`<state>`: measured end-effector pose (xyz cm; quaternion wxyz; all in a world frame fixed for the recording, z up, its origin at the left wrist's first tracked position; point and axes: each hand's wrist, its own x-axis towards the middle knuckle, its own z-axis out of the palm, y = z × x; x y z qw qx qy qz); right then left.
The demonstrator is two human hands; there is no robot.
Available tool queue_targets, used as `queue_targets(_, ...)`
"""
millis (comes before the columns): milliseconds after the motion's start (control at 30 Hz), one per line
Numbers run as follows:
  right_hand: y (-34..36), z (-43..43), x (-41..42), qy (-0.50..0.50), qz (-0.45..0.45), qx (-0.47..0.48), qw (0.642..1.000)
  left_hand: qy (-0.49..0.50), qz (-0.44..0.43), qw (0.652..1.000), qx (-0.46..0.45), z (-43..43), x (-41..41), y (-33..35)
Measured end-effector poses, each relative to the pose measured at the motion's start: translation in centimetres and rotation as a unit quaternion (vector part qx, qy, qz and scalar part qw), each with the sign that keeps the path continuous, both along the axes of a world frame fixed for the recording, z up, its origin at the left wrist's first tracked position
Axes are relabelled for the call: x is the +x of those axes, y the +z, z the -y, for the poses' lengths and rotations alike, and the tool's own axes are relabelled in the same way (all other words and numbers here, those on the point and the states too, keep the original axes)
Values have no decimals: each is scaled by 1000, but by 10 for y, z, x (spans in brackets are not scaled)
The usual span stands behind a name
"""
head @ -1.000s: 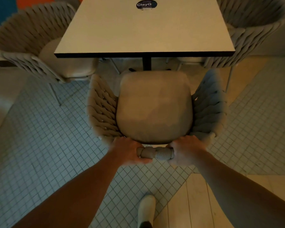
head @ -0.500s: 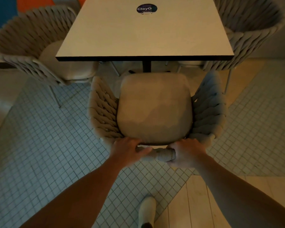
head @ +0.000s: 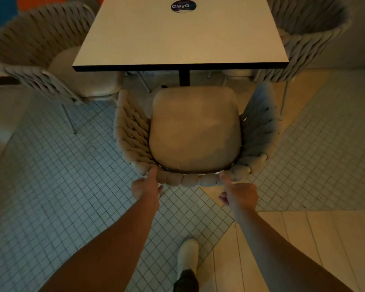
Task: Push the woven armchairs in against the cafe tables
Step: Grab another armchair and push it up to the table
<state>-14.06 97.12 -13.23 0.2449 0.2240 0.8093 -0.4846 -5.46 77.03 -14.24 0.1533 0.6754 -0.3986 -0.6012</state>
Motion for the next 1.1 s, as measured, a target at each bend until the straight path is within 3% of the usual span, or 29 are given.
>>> queue_targets(33,1,1,-2,-55,90,-47,993,8,-36,998,60,3,0,-1)
queue_targets(100,1,4,-11,-81,171,-125,974,-13,-85,989,122,11,-3,-2)
queue_targets(267,-9,14,-32,-165,172,-265,934,-79,-134,976,152,29,-10,-3)
queue_targets(1100,-9,24,-37,-183,159,-229,943,-110,-130,976,139,39,-19,-3)
